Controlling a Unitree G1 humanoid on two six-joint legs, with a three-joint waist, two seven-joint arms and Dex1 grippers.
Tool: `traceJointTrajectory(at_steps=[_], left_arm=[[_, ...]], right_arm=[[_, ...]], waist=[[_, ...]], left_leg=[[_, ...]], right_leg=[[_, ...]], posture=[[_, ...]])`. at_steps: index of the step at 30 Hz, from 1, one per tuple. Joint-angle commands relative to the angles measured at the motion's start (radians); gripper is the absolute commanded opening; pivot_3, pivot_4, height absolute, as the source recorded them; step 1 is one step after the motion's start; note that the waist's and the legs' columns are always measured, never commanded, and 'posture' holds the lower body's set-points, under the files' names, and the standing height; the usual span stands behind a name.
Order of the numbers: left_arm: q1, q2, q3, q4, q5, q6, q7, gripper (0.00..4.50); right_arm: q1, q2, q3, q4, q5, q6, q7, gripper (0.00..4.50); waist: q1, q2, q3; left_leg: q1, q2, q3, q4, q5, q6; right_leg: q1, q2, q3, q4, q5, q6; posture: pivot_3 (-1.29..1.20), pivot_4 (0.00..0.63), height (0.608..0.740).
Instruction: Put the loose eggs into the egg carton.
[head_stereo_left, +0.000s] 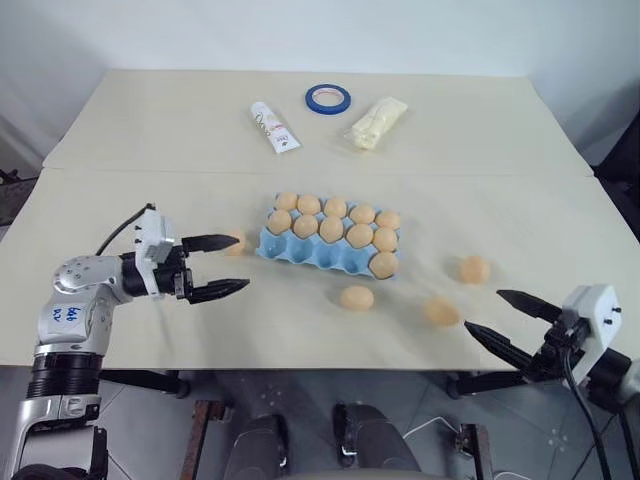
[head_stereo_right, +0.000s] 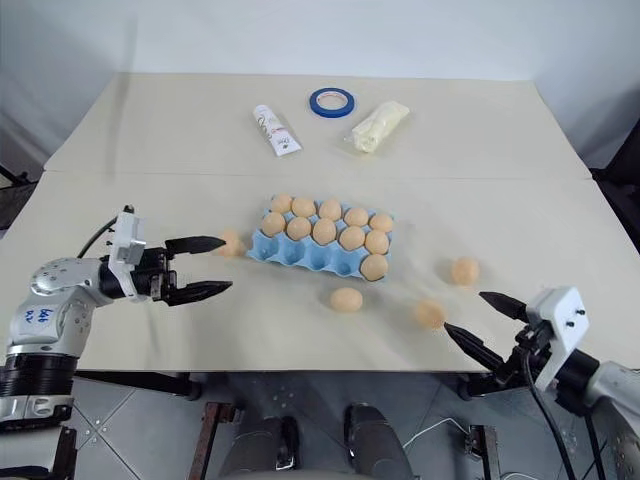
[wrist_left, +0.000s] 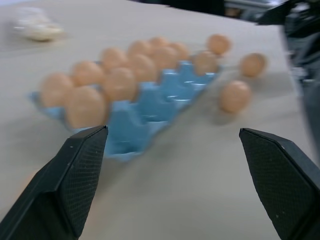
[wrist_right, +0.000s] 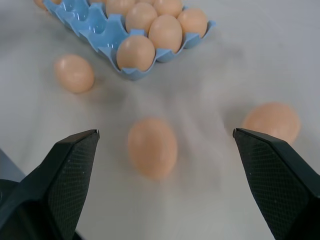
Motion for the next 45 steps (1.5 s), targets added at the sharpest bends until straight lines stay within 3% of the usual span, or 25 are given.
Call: traceJointTrajectory(at_steps=[1,12,23,32,35,41,45], left_arm=[[-0.035,-0.003,-0.009,0.043,0.002,-0.056,-0.06,4.48],[-0.037,-0.025,0.02,0.107,-0.036,-0.122,-0.184,4.48],[0.037,-0.015,0.09,0.118,-0.044,-0.17,-0.168,4.48],[0.053,-0.017,0.139,0.11,-0.058,-0.155,-0.136,4.48],[0.058,-0.017,0.145,0.106,-0.058,-0.158,-0.128,4.5],[0.059,-0.021,0.154,0.101,-0.06,-0.158,-0.109,4.5],[0.053,-0.027,0.152,0.101,-0.063,-0.158,-0.104,4.5]], right_arm=[[0.022,0.019,-0.037,-0.053,0.015,-0.018,-0.027,4.5],[-0.048,0.112,0.119,-0.061,-0.077,-0.032,-0.177,4.5],[-0.177,0.119,0.299,0.064,-0.193,-0.046,-0.214,4.5],[-0.251,0.125,0.332,0.18,-0.23,-0.039,-0.217,4.5],[-0.263,0.127,0.328,0.171,-0.182,-0.003,-0.193,3.92],[-0.25,0.115,0.307,0.133,-0.141,0.019,-0.181,1.83],[-0.278,0.103,0.291,0.081,-0.116,0.042,-0.194,1.56]], waist=[[-0.002,0.0,0.0],[-0.009,0.0,0.0],[-0.011,-0.001,0.0],[-0.013,-0.001,0.0],[-0.013,-0.001,0.0],[-0.011,-0.001,0.0],[-0.012,-0.001,0.0]], left_leg=[[0.0,0.0,0.0,0.0,0.0,0.0],[-0.001,0.0,0.0,0.0,0.0,0.0],[-0.001,0.0,0.0,0.0,0.0,0.0],[-0.001,0.0,0.0,0.0,0.0,0.0],[-0.001,0.0,0.0,0.0,0.0,0.0],[-0.001,0.0,-0.001,0.0,0.0,0.0],[-0.001,0.0,-0.001,0.0,0.0,0.0]], right_leg=[[0.0,0.0,0.0,0.0,0.0,0.0],[-0.001,0.0,0.0,0.0,0.0,0.0],[-0.001,0.0,0.0,0.0,0.0,0.0],[-0.001,-0.001,0.0,0.0,0.0,0.0],[-0.001,-0.001,0.0,0.001,0.0,0.0],[-0.001,-0.001,-0.001,0.001,0.0,-0.001],[-0.001,-0.001,-0.001,0.001,0.0,-0.001]], posture=[[0.0,0.15,0.74],[0.0,0.15,0.74],[0.0,0.15,0.74],[0.0,0.15,0.74],[0.0,0.15,0.74],[0.0,0.15,0.74],[0.0,0.15,0.74]])
